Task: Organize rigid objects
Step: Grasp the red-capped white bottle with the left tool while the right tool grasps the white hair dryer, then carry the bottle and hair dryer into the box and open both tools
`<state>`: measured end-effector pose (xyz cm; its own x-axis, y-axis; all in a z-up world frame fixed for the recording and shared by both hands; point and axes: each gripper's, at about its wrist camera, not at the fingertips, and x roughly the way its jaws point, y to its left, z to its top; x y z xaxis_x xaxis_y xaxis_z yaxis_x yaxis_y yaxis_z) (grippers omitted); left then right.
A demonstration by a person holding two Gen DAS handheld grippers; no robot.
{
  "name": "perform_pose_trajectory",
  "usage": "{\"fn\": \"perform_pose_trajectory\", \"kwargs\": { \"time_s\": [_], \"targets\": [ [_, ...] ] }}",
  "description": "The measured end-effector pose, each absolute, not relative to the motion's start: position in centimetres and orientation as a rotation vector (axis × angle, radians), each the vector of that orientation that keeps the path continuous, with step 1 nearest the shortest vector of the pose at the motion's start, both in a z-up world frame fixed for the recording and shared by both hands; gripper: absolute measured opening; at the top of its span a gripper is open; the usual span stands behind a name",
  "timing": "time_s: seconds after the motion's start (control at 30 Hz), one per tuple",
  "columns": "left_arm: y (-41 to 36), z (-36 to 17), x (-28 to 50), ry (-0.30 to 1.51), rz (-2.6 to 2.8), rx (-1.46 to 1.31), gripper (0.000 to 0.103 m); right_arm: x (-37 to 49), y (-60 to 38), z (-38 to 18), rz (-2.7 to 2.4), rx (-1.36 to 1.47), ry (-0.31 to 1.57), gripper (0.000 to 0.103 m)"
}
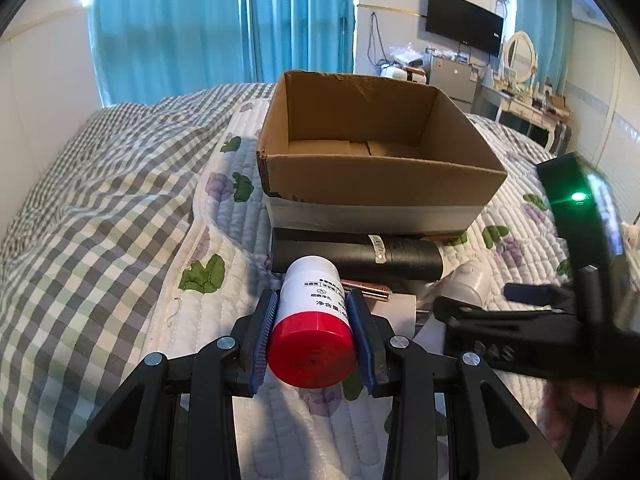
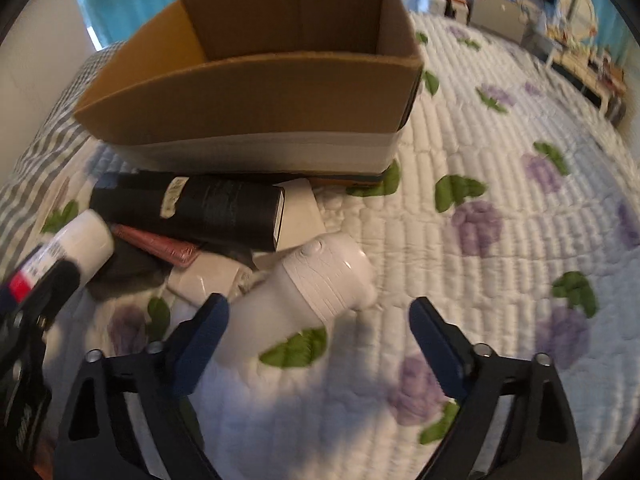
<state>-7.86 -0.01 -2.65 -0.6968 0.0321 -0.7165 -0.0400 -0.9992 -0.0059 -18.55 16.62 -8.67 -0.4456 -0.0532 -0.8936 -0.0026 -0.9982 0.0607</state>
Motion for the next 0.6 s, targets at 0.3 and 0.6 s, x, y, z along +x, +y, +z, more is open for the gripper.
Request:
{"fn": "perform_pose_trajectory", "kwargs": {
  "time_s": [0.3,0.6],
  "targets": [
    [0.0,-2.7,-8.0,0.005,2.834,-1.211,0.037,-20.0,15.4,-10.3,-2.651,1.65,-0.014,0.072],
    [0.2,-2.2,-7.5,-0.01,2.813,-1.249,0.037,-17.5,16.2,-6.0,-2.648,1.46,-0.02,0.061]
  ]
}}
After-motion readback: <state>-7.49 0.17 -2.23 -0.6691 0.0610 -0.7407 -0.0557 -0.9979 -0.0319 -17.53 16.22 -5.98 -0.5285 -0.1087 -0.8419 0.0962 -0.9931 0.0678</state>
